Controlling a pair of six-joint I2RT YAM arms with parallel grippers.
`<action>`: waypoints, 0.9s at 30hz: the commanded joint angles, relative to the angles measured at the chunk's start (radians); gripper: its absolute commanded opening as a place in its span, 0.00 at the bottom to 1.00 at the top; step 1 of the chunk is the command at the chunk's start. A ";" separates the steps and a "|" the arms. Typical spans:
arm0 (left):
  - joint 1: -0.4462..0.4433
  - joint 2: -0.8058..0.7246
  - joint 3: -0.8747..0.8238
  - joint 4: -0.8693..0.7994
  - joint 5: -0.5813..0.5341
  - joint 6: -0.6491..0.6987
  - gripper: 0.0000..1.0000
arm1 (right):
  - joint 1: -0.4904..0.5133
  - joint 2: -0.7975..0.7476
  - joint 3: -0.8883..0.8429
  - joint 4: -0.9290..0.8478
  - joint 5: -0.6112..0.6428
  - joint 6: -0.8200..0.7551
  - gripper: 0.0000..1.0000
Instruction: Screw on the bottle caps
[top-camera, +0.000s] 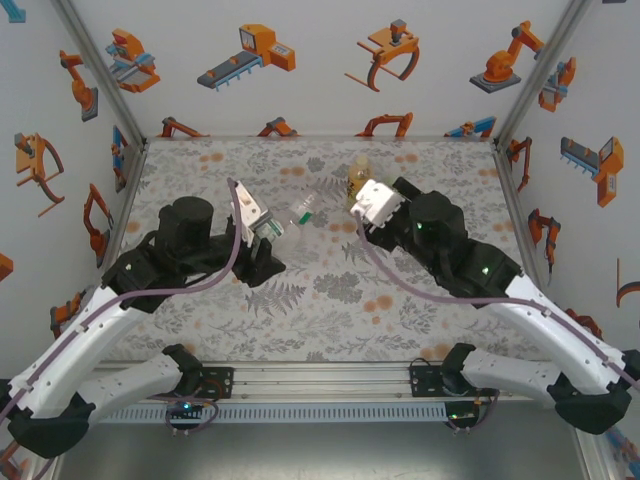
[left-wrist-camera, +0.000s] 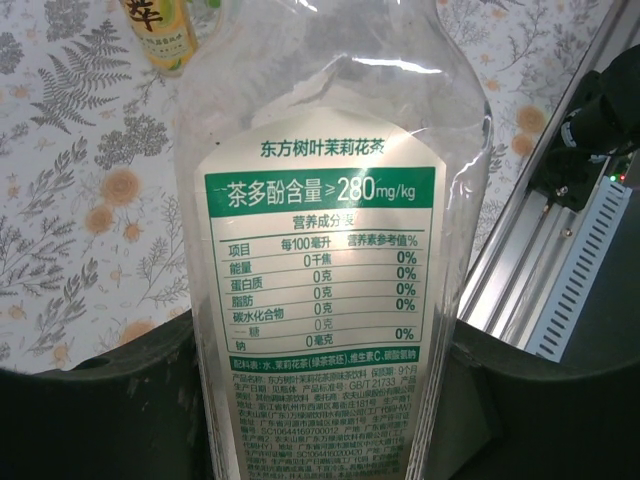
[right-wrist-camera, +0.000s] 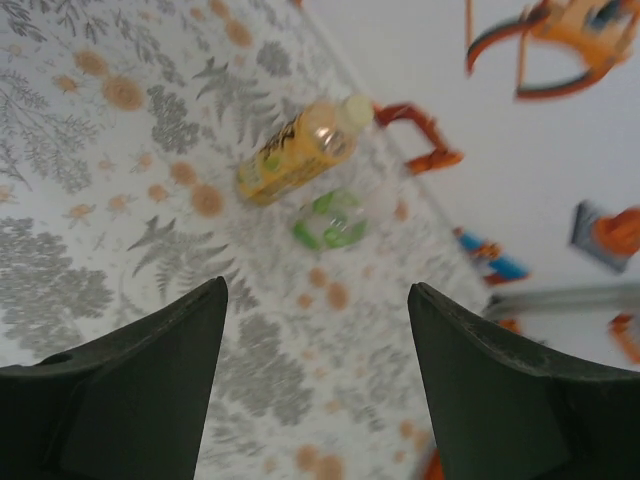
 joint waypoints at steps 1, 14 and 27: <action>0.006 -0.017 -0.019 0.066 0.039 0.030 0.39 | -0.105 0.043 -0.038 -0.075 -0.183 0.389 0.67; 0.005 -0.009 -0.036 0.096 0.057 0.034 0.39 | -0.306 0.283 -0.104 -0.233 -0.297 0.835 0.79; 0.006 -0.001 -0.049 0.116 0.064 0.026 0.39 | -0.341 0.513 -0.118 -0.266 -0.286 0.939 0.64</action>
